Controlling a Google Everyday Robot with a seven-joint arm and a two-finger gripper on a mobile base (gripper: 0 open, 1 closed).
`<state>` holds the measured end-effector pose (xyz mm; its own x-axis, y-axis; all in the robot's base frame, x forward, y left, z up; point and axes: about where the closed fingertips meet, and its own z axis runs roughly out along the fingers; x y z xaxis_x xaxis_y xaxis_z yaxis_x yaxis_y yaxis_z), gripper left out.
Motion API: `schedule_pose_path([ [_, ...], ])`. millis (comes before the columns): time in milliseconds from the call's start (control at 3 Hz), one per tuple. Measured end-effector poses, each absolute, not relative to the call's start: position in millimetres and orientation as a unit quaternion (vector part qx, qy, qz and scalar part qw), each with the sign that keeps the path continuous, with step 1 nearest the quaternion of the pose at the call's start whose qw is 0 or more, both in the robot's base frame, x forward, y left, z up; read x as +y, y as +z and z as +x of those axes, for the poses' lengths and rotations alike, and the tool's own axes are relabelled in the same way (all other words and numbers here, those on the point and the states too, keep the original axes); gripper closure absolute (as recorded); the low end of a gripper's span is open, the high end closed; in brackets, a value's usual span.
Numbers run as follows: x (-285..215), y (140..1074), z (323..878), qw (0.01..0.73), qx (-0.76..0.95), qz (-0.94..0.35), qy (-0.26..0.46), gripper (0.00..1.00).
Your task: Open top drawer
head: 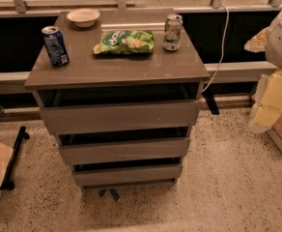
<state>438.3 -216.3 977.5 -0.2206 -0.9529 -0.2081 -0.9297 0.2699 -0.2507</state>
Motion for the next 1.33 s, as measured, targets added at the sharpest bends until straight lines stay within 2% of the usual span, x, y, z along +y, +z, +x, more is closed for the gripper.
schedule_pose_path([
  [1000, -207, 956, 452, 0.176, 0.781, -0.598, -0.022, 0.0],
  [1333, -176, 915, 466, 0.202, 0.779, -0.594, 0.0, 0.0],
])
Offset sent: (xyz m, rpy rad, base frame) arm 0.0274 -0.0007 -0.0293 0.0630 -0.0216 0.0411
